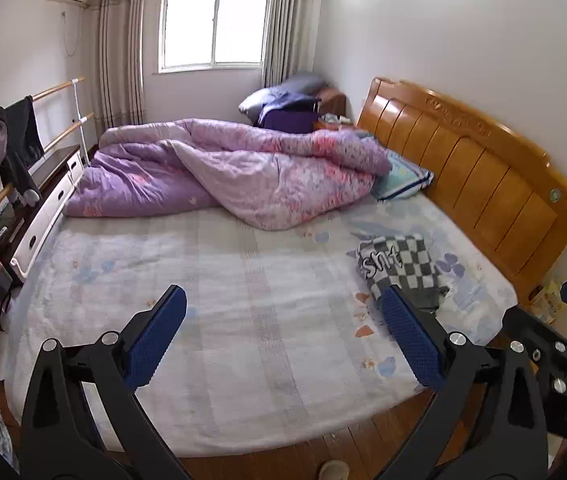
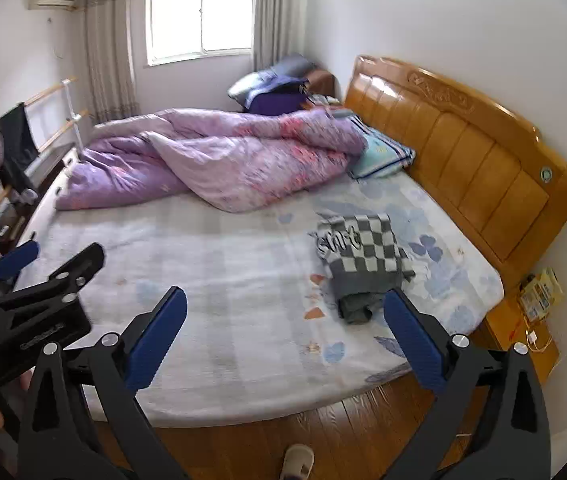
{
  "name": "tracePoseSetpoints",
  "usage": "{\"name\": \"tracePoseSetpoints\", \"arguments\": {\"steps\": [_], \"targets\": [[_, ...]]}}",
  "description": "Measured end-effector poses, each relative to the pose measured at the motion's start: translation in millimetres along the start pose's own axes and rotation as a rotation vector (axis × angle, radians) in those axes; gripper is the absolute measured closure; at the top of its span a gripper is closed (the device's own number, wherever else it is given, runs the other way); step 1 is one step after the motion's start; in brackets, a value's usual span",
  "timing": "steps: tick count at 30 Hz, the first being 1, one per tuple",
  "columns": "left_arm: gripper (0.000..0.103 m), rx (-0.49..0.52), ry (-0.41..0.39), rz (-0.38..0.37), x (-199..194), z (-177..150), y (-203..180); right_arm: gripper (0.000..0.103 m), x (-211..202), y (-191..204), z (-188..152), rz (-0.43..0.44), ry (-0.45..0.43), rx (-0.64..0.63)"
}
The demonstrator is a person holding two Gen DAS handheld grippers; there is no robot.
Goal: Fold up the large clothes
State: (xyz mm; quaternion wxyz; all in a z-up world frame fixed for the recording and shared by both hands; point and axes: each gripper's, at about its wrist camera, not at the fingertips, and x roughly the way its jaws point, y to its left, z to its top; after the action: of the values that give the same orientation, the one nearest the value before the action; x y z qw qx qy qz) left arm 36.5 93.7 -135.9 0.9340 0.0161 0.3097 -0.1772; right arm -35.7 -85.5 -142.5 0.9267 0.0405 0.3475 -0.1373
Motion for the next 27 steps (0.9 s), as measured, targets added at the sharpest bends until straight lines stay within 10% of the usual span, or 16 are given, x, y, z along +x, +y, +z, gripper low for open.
{"name": "tracePoseSetpoints", "arguments": {"steps": [15,27], "targets": [[0.005,0.032,-0.219,0.045,-182,35,-6,0.008,-144,11,18,0.035,-0.181,-0.008],[0.005,0.034,-0.306,0.086,-242,43,-45,0.008,-182,-20,15,0.073,-0.26,-0.023]]}}
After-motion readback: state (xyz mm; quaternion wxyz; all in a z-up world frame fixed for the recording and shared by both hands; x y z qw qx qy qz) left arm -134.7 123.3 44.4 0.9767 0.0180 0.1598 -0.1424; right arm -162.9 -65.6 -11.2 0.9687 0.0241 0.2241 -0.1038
